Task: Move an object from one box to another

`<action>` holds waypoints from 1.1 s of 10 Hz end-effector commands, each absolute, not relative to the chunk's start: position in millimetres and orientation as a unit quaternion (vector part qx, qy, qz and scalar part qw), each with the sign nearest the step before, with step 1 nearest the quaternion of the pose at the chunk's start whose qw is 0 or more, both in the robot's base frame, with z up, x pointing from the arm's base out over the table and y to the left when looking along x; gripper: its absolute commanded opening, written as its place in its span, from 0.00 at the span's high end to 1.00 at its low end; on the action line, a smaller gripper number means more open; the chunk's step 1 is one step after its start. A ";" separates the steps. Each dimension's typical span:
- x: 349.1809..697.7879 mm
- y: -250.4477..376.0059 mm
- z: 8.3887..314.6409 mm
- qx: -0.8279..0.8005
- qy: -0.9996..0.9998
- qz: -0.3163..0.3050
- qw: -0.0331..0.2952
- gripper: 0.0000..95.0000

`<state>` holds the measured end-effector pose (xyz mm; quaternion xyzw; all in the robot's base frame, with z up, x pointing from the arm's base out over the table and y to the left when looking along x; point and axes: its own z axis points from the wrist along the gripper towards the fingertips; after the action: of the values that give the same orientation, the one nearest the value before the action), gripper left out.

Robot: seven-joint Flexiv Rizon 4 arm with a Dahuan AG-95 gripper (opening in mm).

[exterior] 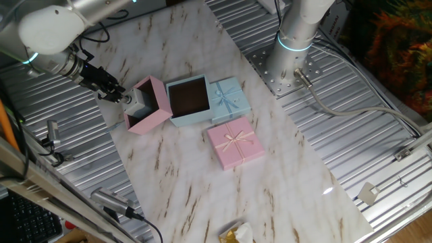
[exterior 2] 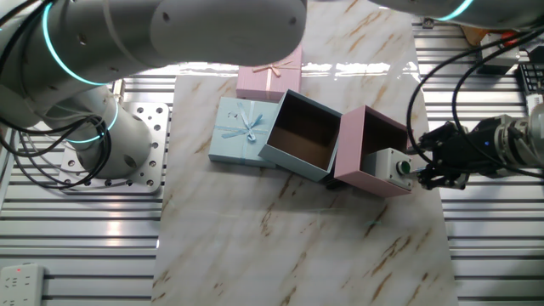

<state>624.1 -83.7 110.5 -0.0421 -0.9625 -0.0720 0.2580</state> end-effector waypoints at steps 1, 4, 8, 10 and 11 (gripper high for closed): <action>626.0 -84.1 108.6 -0.042 -0.962 -0.071 0.259 0.60; 625.6 -84.2 106.0 -0.040 -0.963 -0.070 0.257 0.60; 628.7 -80.6 103.1 -0.041 -0.963 -0.069 0.256 0.60; 628.7 -80.8 102.7 -0.041 -0.963 -0.069 0.256 0.60; 628.0 -81.6 102.0 -0.040 -0.963 -0.069 0.256 0.60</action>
<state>628.4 -82.1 102.1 -0.0401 -0.9630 -0.0690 0.2576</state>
